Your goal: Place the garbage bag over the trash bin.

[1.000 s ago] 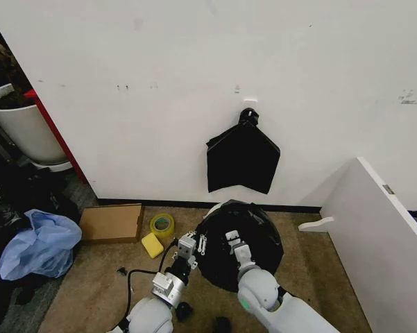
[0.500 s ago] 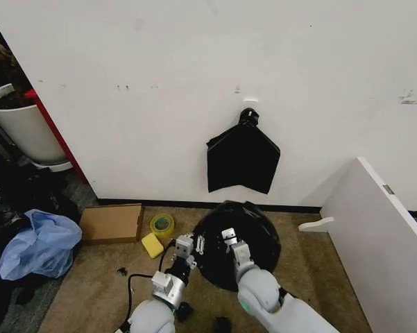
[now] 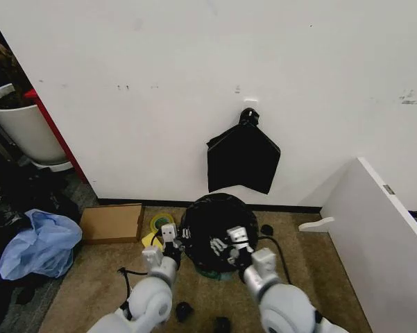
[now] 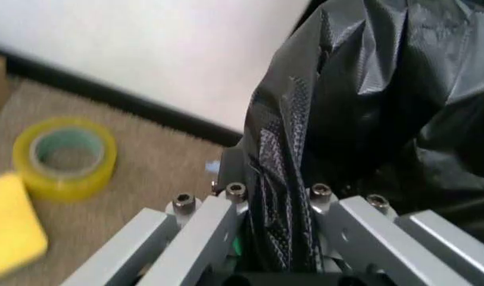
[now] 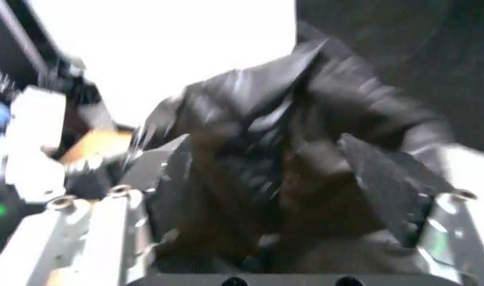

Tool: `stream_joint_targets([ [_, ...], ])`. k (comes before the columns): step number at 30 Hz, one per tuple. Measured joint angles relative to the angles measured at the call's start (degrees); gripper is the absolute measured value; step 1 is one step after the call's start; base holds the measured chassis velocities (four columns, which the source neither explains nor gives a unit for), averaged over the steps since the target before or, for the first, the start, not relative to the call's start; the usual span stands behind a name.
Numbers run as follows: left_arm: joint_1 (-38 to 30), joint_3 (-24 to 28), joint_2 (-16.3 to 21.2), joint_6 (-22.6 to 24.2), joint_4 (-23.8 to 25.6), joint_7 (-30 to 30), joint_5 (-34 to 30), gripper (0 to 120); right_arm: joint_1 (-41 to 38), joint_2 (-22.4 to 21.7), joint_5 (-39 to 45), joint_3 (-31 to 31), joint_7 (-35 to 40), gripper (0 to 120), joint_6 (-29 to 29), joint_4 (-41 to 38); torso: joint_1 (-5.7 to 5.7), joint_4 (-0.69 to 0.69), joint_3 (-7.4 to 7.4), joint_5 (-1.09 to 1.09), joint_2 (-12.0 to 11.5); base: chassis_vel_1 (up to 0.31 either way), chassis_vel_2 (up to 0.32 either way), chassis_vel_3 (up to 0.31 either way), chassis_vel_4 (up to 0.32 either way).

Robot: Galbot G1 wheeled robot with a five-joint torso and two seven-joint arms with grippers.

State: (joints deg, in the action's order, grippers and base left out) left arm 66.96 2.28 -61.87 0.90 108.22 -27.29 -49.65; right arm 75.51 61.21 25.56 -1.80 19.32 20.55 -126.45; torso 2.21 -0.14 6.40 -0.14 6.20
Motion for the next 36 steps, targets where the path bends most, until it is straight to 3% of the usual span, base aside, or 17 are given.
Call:
stream_joint_targets([
  [3,-1.61,-1.68,-1.06,5.58,1.15,-4.47,-6.78,4,4.72,0.20,-2.94,4.90,-1.46,86,-4.69,-2.68,0.00,0.03,0.00,-0.02,0.00,0.000,0.000,0.000,0.000],
  [6,-3.89,-1.85,-1.76,10.74,1.09,-9.20,-9.01,4,8.75,2.37,-5.00,9.01,-2.55,97,-7.35,-4.16,0.00,0.02,0.00,-0.02,0.00,0.000,0.000,0.000,0.000],
  [11,-6.76,-0.86,-2.97,13.03,-1.96,-11.16,-10.15,4,11.28,4.79,-6.35,11.11,-2.84,100,-9.11,-3.64,0.00,0.03,0.00,-0.02,0.00,0.000,0.000,0.000,0.000],
  [19,-9.57,0.39,-6.10,15.10,-7.54,-9.59,-10.80,4,12.43,6.14,-7.63,11.40,-2.98,100,-9.60,-3.26,0.00,0.02,0.00,-0.01,0.00,0.000,0.000,0.000,0.000],
  [24,-9.60,0.17,-6.85,17.33,-8.55,-8.51,-10.43,18,12.44,6.29,-7.71,11.40,-2.96,100,-9.60,-3.26,0.00,0.03,0.00,-0.01,0.00,0.000,0.000,0.000,0.000],
  [29,-9.12,-0.28,-7.49,18.73,-10.52,-6.03,-7.20,40,12.58,6.41,-7.06,11.15,-3.01,100,-9.28,-3.26,0.00,0.02,0.00,-0.02,0.00,0.000,0.000,0.000,0.000],
  [36,-5.62,-1.54,-5.49,18.00,-6.09,-4.47,-3.65,66,12.98,6.88,-7.01,10.77,-3.68,100,-9.30,-3.07,0.00,0.03,0.00,-0.01,0.00,0.000,0.000,0.000,0.000],
])
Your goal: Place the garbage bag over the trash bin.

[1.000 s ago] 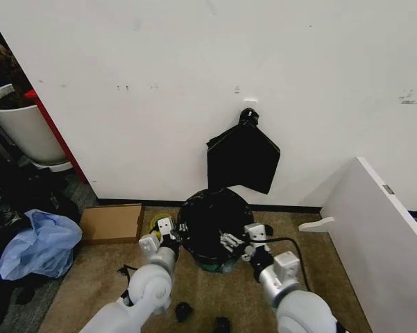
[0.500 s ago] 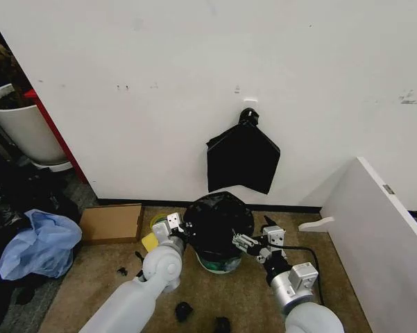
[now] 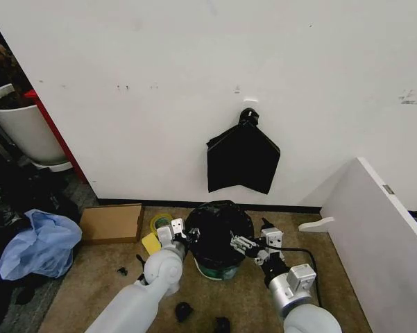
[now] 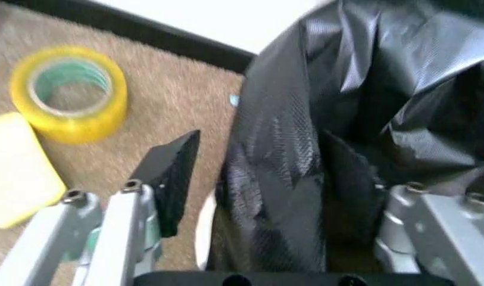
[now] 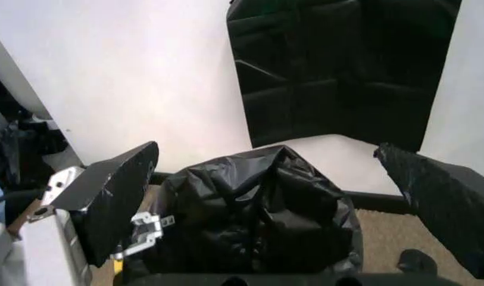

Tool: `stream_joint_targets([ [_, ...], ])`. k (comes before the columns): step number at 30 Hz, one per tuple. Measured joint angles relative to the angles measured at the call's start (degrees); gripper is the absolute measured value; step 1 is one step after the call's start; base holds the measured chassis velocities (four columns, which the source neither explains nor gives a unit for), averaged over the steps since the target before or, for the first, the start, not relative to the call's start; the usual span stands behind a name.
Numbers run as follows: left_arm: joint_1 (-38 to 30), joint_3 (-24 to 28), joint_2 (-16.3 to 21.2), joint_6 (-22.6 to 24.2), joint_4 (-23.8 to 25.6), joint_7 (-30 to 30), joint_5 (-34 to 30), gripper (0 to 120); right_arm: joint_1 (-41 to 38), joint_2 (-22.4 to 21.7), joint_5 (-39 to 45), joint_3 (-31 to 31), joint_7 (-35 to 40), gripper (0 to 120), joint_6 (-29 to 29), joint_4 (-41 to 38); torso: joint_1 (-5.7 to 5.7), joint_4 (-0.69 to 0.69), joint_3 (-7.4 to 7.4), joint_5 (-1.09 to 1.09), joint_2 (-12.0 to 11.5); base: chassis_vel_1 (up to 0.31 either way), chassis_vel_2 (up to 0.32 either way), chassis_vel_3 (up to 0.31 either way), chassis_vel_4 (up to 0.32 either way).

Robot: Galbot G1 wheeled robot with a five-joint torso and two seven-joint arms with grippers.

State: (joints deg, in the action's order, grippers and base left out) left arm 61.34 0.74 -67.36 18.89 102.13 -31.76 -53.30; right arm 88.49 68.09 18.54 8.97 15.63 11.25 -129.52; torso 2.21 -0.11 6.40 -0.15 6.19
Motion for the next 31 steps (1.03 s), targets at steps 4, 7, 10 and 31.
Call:
stream_joint_targets([
  [4,0.96,-0.30,1.22,-1.44,2.41,1.29,1.41,79,-0.14,0.32,0.05,-0.25,-0.23,100,-0.18,0.25,0.00,0.00,0.00,0.00,0.00,0.000,0.000,0.000,0.000],
  [7,1.55,-0.35,1.97,-3.01,3.56,2.67,3.40,90,-0.16,0.88,-0.01,-0.36,-0.27,100,-0.49,0.34,0.00,0.00,0.00,0.01,0.00,0.000,0.000,0.000,0.000],
  [10,2.53,-0.47,2.79,-5.75,4.94,4.37,6.90,98,0.25,1.44,-0.47,0.01,-0.50,100,-1.65,0.40,0.00,0.00,0.00,0.01,0.00,0.000,0.000,0.000,0.000],
  [31,35.90,-15.12,-0.22,-37.66,18.92,13.16,50.09,100,14.32,11.64,-6.37,21.31,-12.83,100,-29.04,7.29,0.00,0.00,0.00,0.00,0.00,0.000,0.000,0.000,0.000],
])
